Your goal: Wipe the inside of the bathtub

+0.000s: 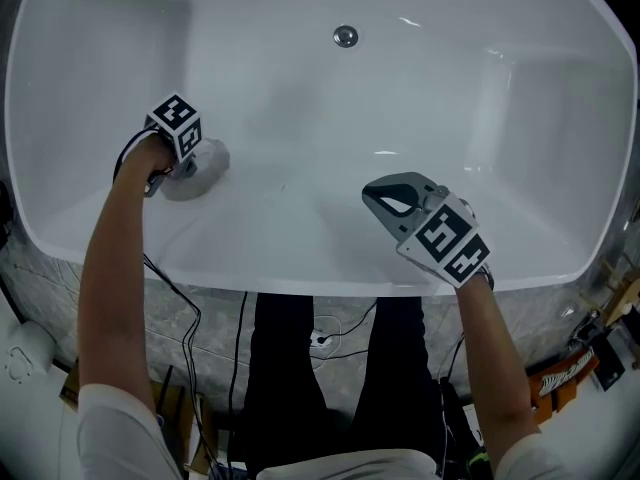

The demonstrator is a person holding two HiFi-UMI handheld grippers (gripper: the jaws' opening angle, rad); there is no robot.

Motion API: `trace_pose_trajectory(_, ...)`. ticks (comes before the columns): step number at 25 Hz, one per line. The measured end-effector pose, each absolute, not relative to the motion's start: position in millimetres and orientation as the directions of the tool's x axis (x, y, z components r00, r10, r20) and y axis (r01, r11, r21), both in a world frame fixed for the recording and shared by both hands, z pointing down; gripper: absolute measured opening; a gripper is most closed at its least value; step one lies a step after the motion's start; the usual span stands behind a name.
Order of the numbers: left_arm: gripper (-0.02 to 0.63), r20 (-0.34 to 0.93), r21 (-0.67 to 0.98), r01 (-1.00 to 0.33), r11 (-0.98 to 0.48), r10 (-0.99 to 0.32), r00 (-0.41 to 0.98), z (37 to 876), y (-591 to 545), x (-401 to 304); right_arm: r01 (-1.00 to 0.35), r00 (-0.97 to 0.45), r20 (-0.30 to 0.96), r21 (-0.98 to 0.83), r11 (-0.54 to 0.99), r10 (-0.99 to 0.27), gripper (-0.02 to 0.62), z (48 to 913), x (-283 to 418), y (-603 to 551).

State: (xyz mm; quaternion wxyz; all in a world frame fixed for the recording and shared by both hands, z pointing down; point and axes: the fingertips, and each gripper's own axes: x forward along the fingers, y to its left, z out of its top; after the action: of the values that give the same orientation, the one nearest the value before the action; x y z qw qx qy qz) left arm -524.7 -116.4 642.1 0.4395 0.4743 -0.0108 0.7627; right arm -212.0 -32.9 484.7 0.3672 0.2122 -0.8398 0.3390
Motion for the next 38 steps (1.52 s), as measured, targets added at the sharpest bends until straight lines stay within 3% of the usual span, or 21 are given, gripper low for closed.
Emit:
trace_pose_trajectory(14, 0.097, 0.724, 0.422, -0.659, -0.623, 0.669, -0.169, 650, -82, -417, -0.650, -0.621, 0.772, -0.410, 0.640, -0.136, 0.003, 486, -110, 2)
trace_pose_trajectory(38, 0.097, 0.704, 0.478, -0.609, -0.633, 0.691, -0.167, 657, -51, -316, -0.733, -0.589, 0.777, -0.400, 0.551, -0.220, 0.003, 480, -36, 34)
